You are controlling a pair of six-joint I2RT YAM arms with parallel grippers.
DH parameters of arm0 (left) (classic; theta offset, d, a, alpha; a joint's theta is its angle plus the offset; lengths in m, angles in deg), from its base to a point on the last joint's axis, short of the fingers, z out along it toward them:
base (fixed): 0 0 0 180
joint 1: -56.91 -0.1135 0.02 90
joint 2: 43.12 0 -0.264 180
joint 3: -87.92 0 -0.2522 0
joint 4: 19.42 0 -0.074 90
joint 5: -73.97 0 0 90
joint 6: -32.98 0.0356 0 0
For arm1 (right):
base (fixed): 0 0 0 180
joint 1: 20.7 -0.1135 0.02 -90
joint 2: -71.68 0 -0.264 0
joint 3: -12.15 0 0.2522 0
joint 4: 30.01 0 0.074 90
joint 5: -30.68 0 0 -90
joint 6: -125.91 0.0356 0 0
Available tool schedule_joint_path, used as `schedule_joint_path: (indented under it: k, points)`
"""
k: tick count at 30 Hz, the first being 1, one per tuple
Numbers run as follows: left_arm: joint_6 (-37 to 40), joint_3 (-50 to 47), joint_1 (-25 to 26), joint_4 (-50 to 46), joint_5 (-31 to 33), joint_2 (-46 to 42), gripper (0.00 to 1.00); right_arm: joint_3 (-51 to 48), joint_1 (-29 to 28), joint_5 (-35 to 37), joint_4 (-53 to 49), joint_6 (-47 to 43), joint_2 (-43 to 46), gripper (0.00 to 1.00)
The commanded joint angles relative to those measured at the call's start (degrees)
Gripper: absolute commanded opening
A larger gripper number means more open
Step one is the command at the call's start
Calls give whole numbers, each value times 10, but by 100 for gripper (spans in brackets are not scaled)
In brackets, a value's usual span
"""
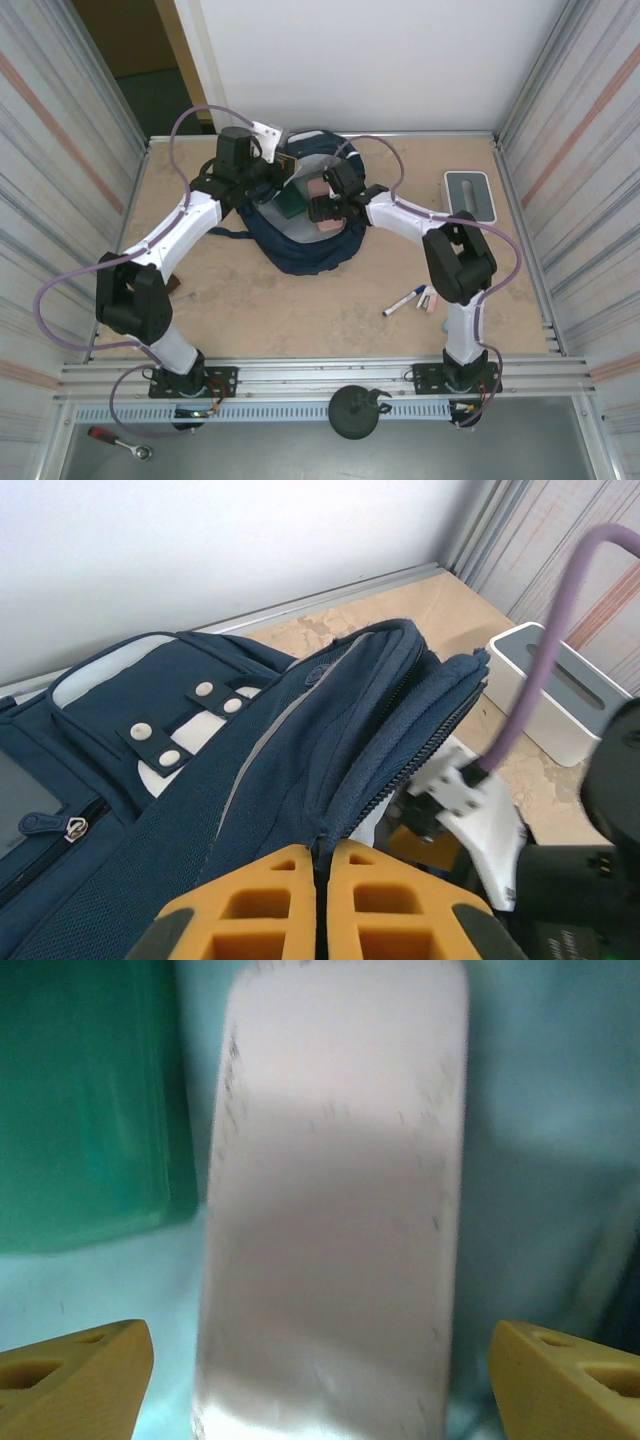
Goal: Pack the student bag
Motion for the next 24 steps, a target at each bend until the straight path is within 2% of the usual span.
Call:
schedule_joint_path:
  k: [1, 5, 9, 12, 16, 20, 24]
  points:
    - [-6, 6, -3, 41, -15, -18, 0, -56, 0, -16, 32, 20, 70, 88]
    - [-8, 0, -3, 47, -17, -15, 0, -129, -18, -25, 43, 28, 128, 86]
    - [-5, -6, -2, 49, -12, -17, 0, -193, -35, -56, 78, 49, 153, 69]
    - [-8, -7, -3, 52, -14, -14, 0, -194, -37, -64, 87, 56, 133, 52]
    - [-6, -5, -3, 42, -14, -16, 0, -182, -34, -67, 99, 57, 100, 38]
    - [-6, -13, -3, 46, -11, -21, 0, -150, -24, -64, 73, 63, 63, 29]
    - [-4, -11, -3, 41, -11, -23, 0, -147, -21, -60, 68, 75, 50, 27]
